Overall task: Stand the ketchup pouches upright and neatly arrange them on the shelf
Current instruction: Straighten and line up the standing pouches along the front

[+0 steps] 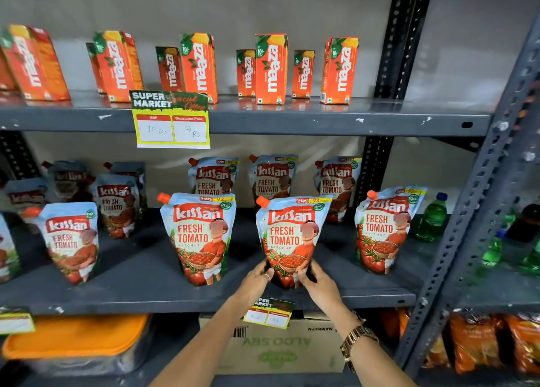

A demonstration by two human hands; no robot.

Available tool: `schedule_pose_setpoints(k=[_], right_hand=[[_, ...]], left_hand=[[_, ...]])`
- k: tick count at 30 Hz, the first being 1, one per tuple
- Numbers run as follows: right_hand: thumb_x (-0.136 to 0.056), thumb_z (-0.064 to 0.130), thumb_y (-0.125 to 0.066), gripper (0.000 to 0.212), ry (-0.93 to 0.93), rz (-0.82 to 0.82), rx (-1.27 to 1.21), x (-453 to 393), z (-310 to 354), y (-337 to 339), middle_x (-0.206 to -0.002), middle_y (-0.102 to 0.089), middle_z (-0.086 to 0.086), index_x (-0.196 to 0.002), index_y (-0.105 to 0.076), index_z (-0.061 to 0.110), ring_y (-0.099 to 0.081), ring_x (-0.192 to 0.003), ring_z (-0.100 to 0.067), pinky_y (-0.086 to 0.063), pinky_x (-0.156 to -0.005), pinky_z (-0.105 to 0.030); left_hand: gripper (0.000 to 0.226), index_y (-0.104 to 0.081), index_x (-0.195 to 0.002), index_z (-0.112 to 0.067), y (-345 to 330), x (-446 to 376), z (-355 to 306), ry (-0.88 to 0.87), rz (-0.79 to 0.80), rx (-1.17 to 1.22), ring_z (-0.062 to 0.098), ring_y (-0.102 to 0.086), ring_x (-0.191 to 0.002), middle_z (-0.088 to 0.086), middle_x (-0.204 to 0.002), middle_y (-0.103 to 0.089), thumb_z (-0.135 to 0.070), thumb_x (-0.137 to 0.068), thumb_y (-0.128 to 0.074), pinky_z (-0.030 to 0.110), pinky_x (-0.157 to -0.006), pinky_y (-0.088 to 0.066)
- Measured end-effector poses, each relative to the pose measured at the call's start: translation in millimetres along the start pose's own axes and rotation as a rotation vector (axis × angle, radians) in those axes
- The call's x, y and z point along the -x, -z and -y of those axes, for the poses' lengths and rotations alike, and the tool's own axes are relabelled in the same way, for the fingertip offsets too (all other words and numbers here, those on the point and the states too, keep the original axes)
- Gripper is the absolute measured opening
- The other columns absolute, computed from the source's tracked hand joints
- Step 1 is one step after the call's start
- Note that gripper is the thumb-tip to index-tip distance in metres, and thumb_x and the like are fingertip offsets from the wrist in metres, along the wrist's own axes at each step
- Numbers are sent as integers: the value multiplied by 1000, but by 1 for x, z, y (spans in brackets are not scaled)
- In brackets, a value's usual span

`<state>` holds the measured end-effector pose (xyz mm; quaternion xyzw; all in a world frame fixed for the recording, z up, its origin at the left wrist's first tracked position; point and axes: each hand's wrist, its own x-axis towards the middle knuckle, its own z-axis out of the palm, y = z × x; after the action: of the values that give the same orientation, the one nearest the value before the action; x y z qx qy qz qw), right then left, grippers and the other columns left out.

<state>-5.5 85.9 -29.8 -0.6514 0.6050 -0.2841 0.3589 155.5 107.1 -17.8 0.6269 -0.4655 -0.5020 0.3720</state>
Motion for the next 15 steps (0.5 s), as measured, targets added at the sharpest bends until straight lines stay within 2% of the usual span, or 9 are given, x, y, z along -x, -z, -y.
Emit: schedule_pose_setpoints(k=[3, 5, 7, 8, 10, 11, 13, 15], right_hand=[[-93, 38, -43, 49, 6, 19, -1, -2, -2, 5, -138, -52, -7, -139, -33, 28, -46, -127, -27, -39, -102, -35], [-93, 30, -47, 45, 6, -14, -80, -4, -5, 8, -139, -51, -6, -137, -40, 23, -45, -129, -24, -37, -105, -34], [-92, 22, -51, 42, -27, -121, -180, -3, -10, 12, -135, -55, -9, -133, -46, 16, -48, -127, -24, -38, -106, -35], [-91, 19, -52, 41, -56, -195, -221, -3, -12, 15, -131, -58, -12, -131, -48, 14, -51, -123, -26, -39, -104, -36], [-90, 15, -53, 37, -98, -341, -283, -1, -18, 23, -122, -64, -16, -127, -53, 9, -55, -116, -30, -41, -100, -37], [-90, 13, -53, 35, -102, -398, -303, 0, -21, 28, -118, -65, -17, -125, -54, 7, -57, -114, -31, -41, -98, -36], [-90, 10, -53, 33, -104, -476, -327, 2, -28, 36, -113, -67, -18, -122, -56, 5, -58, -109, -32, -41, -93, -32], [-89, 9, -53, 31, -118, -553, -364, 4, -36, 46, -109, -68, -19, -119, -57, 3, -59, -106, -33, -38, -88, -28]], left_hand=[[54, -30, -144, -18, -6, 0, 0, -31, -53, -30, 23, -28, -142, 4, -152, -35, -26, -94, -49, 39, -118, -23], [56, -36, -140, -14, -12, 3, 0, -111, -230, -103, 26, -38, -136, 5, -145, -43, -25, -89, -57, 42, -113, -33], [41, -48, -124, -12, -19, 11, -1, -221, -450, -113, 25, -54, -116, 6, -125, -56, -22, -86, -61, 35, -95, -47], [28, -52, -111, -13, -22, 15, -4, -277, -504, -107, 23, -57, -102, 6, -112, -59, -21, -86, -60, 29, -82, -48], [6, -54, -90, -16, -30, 18, -10, -374, -487, -138, 18, -58, -81, 5, -91, -62, -20, -87, -58, 18, -63, -41], [5, -55, -84, -17, -36, 18, -13, -397, -461, -155, 16, -58, -75, 4, -84, -62, -19, -88, -57, 14, -58, -39], [8, -58, -80, -17, -45, 17, -19, -401, -420, -130, 12, -57, -65, 2, -77, -63, -15, -88, -57, 10, -53, -40], [11, -61, -79, -16, -59, 16, -25, -388, -362, -49, 9, -54, -60, 3, -74, -62, -9, -87, -56, 15, -57, -45]])
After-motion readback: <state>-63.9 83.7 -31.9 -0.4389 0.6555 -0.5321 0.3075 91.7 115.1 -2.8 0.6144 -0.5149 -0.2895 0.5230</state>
